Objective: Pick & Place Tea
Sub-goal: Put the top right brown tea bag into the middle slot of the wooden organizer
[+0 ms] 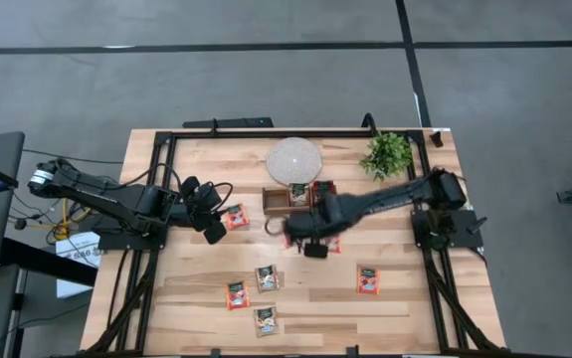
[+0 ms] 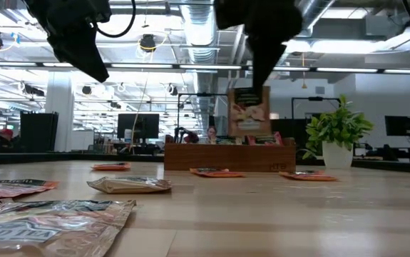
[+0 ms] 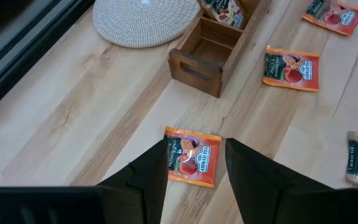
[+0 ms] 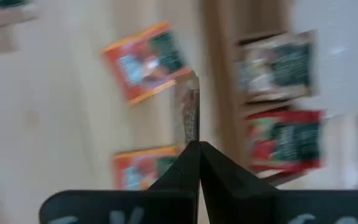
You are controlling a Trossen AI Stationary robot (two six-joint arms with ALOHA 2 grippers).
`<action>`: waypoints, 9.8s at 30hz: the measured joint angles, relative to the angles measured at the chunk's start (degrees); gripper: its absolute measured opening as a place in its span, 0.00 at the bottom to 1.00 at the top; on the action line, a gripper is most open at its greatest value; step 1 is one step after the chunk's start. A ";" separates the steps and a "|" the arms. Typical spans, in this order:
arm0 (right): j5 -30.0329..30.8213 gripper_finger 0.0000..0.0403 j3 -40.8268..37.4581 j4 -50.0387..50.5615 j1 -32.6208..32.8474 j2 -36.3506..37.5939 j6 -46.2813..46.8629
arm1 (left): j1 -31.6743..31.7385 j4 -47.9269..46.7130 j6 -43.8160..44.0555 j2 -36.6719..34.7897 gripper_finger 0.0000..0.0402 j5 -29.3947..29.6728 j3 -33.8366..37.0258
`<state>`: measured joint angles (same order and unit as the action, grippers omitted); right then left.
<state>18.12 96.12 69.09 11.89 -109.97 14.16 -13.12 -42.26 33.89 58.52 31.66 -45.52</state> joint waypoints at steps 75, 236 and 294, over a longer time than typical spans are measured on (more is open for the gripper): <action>-1.74 0.00 11.40 9.38 -16.43 -5.55 -19.84 | 0.00 5.06 -0.15 0.00 0.38 1.62 0.00; -66.35 0.04 7.19 1.59 -39.62 12.10 -37.59 | 10.36 75.40 -19.35 27.41 0.00 -9.33 -3.78; -52.16 0.34 6.84 -8.34 -36.38 11.41 -38.60 | 15.17 79.26 -17.87 27.54 0.00 -11.33 -3.72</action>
<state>-34.04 102.96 60.76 -24.49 -98.56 -24.45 2.04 37.01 16.02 86.06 20.33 -49.23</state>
